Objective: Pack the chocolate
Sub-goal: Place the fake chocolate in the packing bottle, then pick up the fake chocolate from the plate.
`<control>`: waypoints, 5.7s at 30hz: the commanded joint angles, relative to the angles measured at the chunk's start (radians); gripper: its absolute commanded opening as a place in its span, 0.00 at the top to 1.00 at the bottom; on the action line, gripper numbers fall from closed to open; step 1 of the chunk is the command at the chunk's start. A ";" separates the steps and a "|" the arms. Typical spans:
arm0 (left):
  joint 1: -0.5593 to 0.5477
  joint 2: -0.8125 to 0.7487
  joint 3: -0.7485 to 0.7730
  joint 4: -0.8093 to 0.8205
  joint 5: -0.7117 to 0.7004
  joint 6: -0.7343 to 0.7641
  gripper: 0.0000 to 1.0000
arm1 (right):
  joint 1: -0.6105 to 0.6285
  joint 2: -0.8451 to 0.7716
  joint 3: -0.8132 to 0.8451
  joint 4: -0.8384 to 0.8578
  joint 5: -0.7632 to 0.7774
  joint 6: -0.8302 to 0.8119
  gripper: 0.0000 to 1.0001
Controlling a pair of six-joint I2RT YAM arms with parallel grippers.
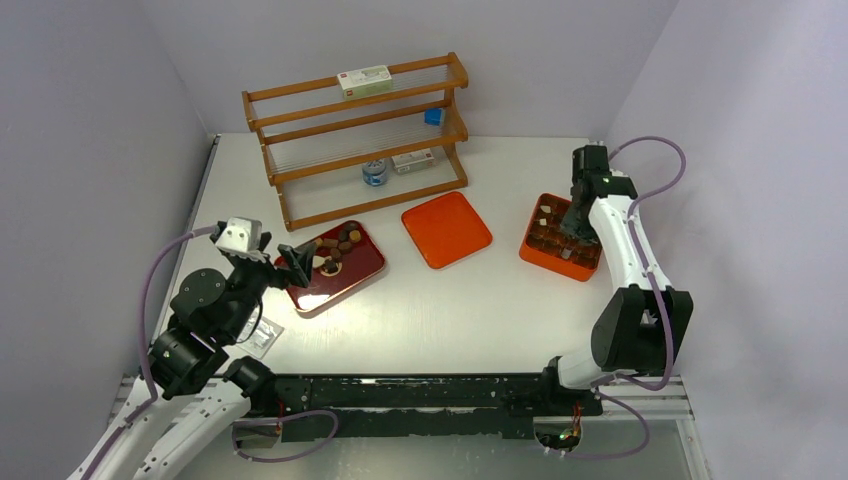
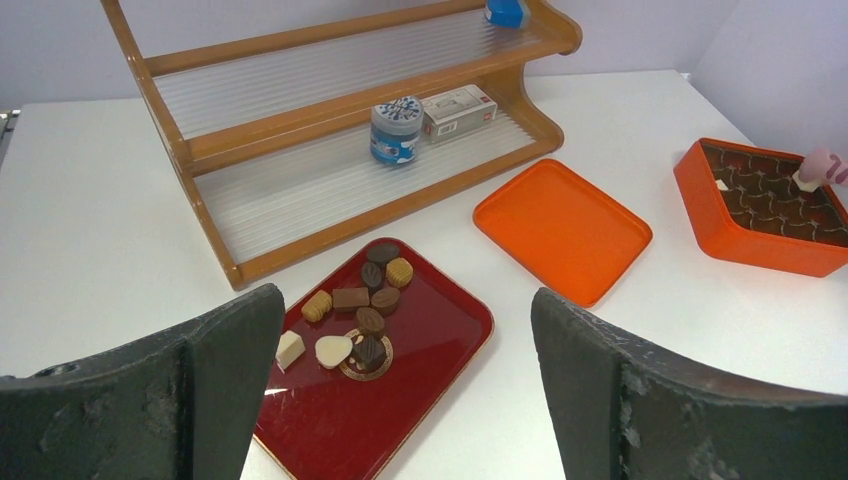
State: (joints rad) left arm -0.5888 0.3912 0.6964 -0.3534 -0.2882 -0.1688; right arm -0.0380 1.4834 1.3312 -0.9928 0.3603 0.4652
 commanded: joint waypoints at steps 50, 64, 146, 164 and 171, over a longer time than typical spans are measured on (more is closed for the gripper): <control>-0.034 -0.014 -0.008 0.018 -0.104 0.040 0.02 | 0.274 -0.106 0.102 0.036 -0.089 -0.133 0.66; -0.032 -0.045 0.017 -0.016 -0.239 0.036 0.02 | 0.716 -0.048 0.047 0.184 -0.113 -0.030 0.65; 0.035 -0.268 -0.008 0.028 -0.361 0.022 0.02 | 1.260 0.888 0.872 -0.145 0.024 -0.038 0.64; 0.037 -0.267 -0.009 0.028 -0.362 0.022 0.02 | 1.261 0.786 0.794 -0.114 0.032 -0.048 0.74; 0.037 -0.263 -0.008 0.026 -0.361 0.022 0.02 | 1.260 0.739 0.733 -0.090 0.020 -0.041 0.74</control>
State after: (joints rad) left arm -0.5598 0.1352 0.6922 -0.3550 -0.6506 -0.1532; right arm 1.2186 2.2822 2.0884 -1.1072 0.3737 0.4217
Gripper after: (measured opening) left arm 0.983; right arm 0.297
